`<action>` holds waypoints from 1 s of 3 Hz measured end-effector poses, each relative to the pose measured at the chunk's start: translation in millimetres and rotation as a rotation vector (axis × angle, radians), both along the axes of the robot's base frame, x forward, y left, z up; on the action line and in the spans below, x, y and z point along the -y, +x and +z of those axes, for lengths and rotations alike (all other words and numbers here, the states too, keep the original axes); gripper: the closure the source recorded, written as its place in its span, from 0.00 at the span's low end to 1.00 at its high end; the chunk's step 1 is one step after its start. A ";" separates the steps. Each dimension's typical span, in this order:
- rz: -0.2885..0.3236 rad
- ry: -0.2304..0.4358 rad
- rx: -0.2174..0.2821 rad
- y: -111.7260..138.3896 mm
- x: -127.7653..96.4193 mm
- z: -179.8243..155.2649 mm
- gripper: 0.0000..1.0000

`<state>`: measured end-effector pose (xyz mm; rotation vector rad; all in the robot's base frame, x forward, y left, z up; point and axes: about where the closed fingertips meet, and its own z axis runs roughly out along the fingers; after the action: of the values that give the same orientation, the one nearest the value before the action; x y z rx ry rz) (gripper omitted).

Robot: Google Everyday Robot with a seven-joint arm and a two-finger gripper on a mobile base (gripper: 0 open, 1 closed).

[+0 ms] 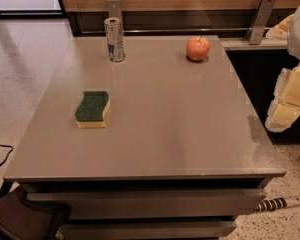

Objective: Move apple near sponge

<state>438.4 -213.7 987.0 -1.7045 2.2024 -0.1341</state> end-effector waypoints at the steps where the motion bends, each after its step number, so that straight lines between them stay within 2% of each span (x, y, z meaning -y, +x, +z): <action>1: -0.005 0.004 0.009 4.4 2.4 0.5 0.00; 2: -0.027 0.019 0.047 24.1 13.5 2.9 0.00; 3: -0.118 0.126 0.126 58.2 39.1 -14.7 0.00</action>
Offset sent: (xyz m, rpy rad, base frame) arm 0.0496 -0.0284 0.0005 0.0397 -0.0763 -0.0530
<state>496.5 -252.7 972.3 -1.4604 2.1697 -0.1259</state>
